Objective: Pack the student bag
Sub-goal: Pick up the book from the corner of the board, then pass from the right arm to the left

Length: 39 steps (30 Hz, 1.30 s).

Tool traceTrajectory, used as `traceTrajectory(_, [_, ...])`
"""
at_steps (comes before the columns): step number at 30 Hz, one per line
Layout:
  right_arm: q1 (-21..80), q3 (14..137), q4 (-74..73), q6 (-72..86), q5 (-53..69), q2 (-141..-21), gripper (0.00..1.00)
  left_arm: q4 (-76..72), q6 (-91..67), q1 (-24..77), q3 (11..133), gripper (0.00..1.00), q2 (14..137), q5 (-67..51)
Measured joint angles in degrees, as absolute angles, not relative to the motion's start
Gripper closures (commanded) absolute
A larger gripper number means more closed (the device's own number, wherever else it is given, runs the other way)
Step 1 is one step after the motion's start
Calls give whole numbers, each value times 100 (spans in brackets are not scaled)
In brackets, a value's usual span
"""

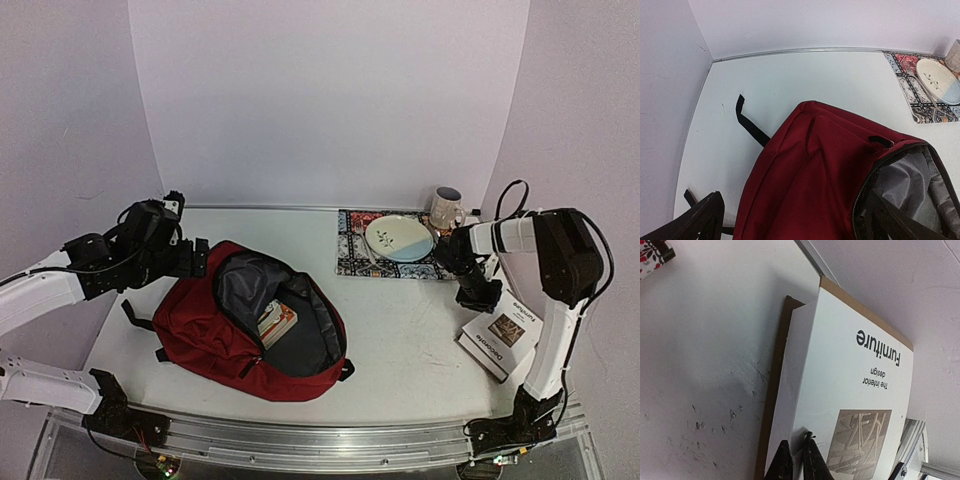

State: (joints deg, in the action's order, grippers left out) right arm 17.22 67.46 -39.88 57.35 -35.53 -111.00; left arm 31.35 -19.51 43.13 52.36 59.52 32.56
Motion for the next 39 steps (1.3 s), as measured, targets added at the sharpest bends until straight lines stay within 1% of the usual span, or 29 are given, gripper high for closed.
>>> traceTrajectory(6, [1819, 6621, -4033, 5606, -3344, -10609, 100, 3138, -1977, 4311, 5323, 0, 5942, 3020])
traceTrajectory(9, [2029, 6666, -4066, 5527, -3226, -10486, 100, 3135, -2016, 4311, 5447, 1, 5942, 2846])
traceTrajectory(13, [2544, 7039, -4265, 5510, -3101, -10499, 100, 3137, -2126, 4311, 5609, 1, 5948, 2571])
traceTrajectory(19, [3412, 8005, -4566, 5502, -3030, -10669, 100, 3120, -2414, 4311, 5833, 1, 6039, 1949])
traceTrajectory(27, [4383, 8879, -4539, 4897, -2875, -10814, 100, 3036, -2981, 4309, 6004, 0, 6582, 972])
traceTrajectory(32, [4857, 9080, -4467, 4428, -2891, -10833, 100, 2896, -3359, 4307, 6091, 1, 6843, 462])
traceTrajectory(39, [5337, 9112, -4193, 3696, -3057, -10833, 100, 2338, -4015, 4307, 6108, 2, 7284, -451])
